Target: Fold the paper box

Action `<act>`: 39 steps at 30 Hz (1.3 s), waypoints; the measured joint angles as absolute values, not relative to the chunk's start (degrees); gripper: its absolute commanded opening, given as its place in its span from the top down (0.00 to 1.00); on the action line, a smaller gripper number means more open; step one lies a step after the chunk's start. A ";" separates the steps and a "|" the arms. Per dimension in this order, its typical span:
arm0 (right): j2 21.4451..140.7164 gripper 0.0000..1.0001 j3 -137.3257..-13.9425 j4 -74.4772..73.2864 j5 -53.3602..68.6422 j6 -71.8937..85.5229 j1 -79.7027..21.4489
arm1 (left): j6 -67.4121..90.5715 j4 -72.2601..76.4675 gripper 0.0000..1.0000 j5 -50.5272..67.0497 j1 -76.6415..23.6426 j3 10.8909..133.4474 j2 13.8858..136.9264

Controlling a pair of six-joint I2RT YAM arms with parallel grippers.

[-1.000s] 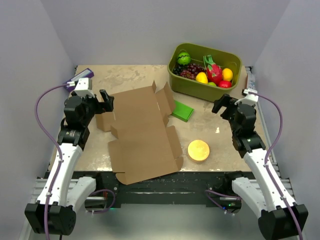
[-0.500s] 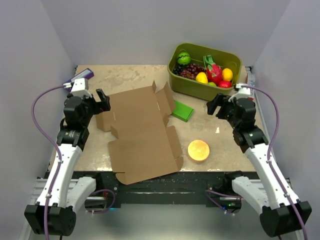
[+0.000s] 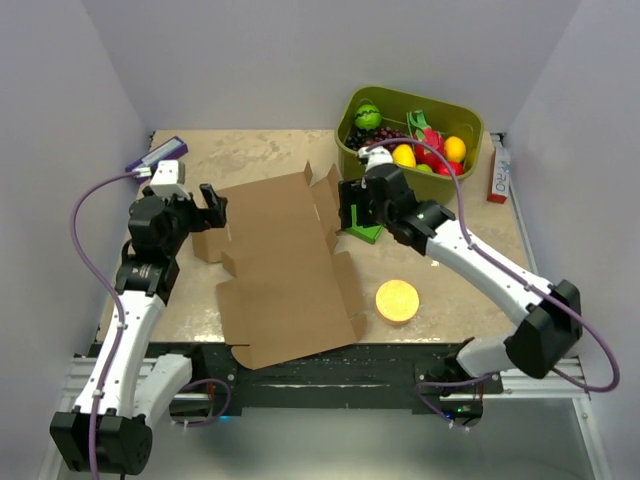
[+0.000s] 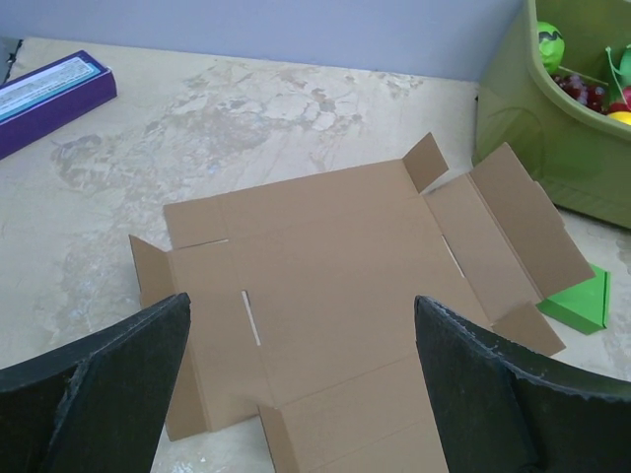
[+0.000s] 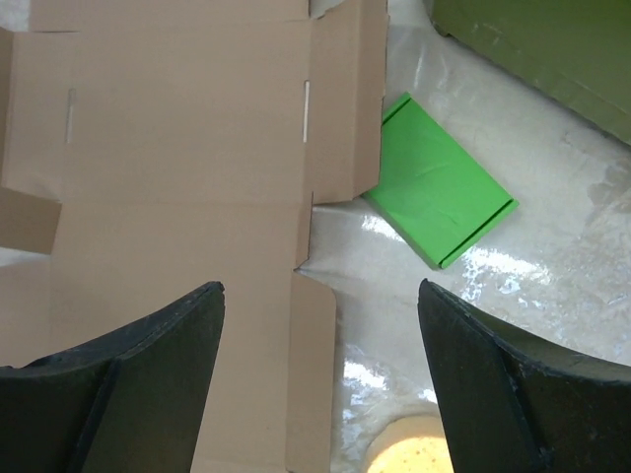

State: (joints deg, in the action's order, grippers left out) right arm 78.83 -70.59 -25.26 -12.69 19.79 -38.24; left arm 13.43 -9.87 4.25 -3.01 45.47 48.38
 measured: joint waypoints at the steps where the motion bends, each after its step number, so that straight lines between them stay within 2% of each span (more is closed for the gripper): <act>1: 80.40 0.18 -71.59 -25.58 -13.28 19.46 -38.26 | 13.23 -9.80 0.00 4.71 -3.01 45.45 48.45; 11: 100.66 0.21 -84.77 -26.13 -15.86 14.26 -36.03 | 12.25 -8.78 0.00 9.19 -3.01 45.08 49.76; 19: 103.57 0.22 -85.93 -24.80 -11.38 11.79 -30.61 | 12.23 -8.14 0.00 10.72 -3.01 45.08 50.04; 26: 107.83 0.25 -86.63 -22.15 -9.04 10.00 -30.63 | 12.23 -8.14 0.00 11.38 -3.01 45.08 50.30; 31: 112.55 0.38 -88.55 -22.13 -7.70 8.97 -30.79 | 12.23 -8.10 0.00 11.55 -3.01 45.08 50.98; 34: 114.21 0.50 -90.21 -22.06 -6.42 8.08 -30.79 | 12.23 -8.12 0.01 11.57 -3.01 45.08 51.40; 35: 114.65 0.59 -90.78 -21.93 -5.96 7.73 -30.79 | 12.23 -8.12 0.00 11.57 -3.01 45.08 51.48; 39: 115.18 0.83 -92.53 -21.87 -3.86 6.35 -30.79 | 12.21 -8.05 0.00 11.86 -2.90 45.08 51.75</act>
State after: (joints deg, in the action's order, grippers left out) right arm 115.18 -92.53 -21.87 -3.86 6.35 -30.79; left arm 12.21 -8.05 11.86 -2.90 45.08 51.75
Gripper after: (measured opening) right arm 0.331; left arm 0.994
